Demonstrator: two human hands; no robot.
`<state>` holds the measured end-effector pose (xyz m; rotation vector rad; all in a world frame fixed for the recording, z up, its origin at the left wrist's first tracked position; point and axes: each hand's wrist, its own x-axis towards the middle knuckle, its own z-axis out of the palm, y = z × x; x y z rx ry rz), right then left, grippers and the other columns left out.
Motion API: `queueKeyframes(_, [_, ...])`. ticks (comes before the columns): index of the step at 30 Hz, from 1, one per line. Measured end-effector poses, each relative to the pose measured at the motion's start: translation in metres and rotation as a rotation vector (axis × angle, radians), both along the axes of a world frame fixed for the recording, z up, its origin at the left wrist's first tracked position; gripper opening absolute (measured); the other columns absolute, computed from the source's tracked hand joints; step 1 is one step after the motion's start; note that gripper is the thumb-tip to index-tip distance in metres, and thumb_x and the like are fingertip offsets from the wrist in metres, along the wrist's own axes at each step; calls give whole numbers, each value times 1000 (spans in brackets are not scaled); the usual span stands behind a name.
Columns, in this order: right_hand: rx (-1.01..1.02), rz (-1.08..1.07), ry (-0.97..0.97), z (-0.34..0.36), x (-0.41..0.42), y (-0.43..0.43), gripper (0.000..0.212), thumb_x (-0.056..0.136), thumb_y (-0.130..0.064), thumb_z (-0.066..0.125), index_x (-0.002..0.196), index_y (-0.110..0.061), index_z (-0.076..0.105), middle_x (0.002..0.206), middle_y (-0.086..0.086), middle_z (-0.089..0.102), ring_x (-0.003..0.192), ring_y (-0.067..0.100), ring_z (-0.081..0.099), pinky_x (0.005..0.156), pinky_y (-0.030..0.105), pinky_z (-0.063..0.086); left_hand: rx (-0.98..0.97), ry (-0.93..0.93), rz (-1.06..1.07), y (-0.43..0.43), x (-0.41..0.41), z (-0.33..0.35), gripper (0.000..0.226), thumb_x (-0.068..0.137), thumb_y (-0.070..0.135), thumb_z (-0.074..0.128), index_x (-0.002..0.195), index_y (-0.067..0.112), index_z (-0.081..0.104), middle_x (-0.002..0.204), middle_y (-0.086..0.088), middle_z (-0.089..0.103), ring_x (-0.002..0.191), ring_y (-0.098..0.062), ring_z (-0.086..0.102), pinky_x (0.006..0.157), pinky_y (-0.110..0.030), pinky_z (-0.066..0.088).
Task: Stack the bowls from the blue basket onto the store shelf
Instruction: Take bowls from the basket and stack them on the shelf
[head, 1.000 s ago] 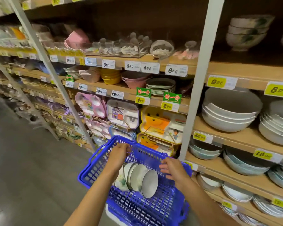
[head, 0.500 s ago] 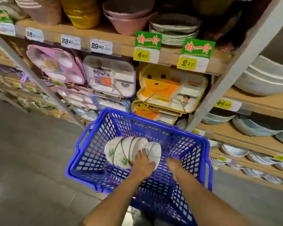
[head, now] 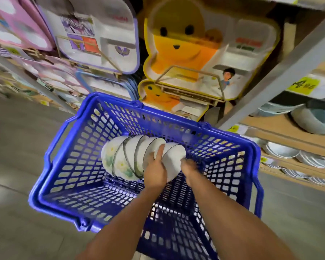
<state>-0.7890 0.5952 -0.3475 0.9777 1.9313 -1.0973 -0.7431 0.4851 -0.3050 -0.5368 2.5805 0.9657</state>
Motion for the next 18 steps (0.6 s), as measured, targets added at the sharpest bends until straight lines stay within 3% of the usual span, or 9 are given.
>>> queueKeyframes(2, [36,9,-13,3,-3,1,45,101,-26,38,136,2,47,143,21,47,128,34,48,99,34,39,-1,7,-5,-6,-4,8,63,97,5,34,152,35,25,136,-11,44,111,-37,55,85,-46,48])
queueKeyframes(6, [17,16,31,22,-4,1,46,102,-26,37,136,2,45,143,21,46,127,36,47,101,35,38,29,10,-33,-14,-10,33,61,97,4,35,151,30,27,147,-12,42,105,-37,61,84,-42,50])
queueKeyframes(8, [-8,11,85,37,-6,1,45,102,-25,36,136,3,47,141,23,47,126,37,47,102,37,38,67,19,-14,-17,-13,48,61,96,2,36,150,30,28,137,-14,53,101,-36,61,79,-34,47])
queueKeyframes(10, [-32,19,139,57,-9,5,43,102,-23,35,134,2,48,140,24,47,126,37,47,102,38,37,100,6,6,-25,-16,67,59,97,3,36,149,28,30,131,-14,57,103,-35,60,78,-32,44])
queueKeyframes(11, [-64,16,172,70,-10,8,41,102,-22,35,134,0,49,139,24,48,125,38,47,104,40,38,126,3,21,-29,-18,78,57,97,3,37,149,27,32,134,-13,56,109,-34,58,85,-34,46])
queueKeyframes(14, [-315,-128,289,106,-7,19,30,101,-12,39,125,-10,55,131,19,56,112,33,55,94,43,46,200,20,50,-36,-23,114,56,96,2,37,147,23,35,141,-11,51,122,-34,51,102,-42,43])
queueKeyframes(16, [-461,-240,364,138,-4,26,25,99,-9,42,118,-17,58,124,13,60,101,27,57,85,37,45,269,34,45,-38,-26,141,54,96,3,38,146,23,39,134,-12,55,120,-35,52,99,-46,45])
queueKeyframes(18, [-587,-270,436,169,-1,32,26,98,-10,46,118,-23,56,125,6,59,105,25,56,90,40,45,386,59,54,-39,-30,168,52,95,3,38,141,24,44,130,-10,57,119,-35,53,94,-50,49])
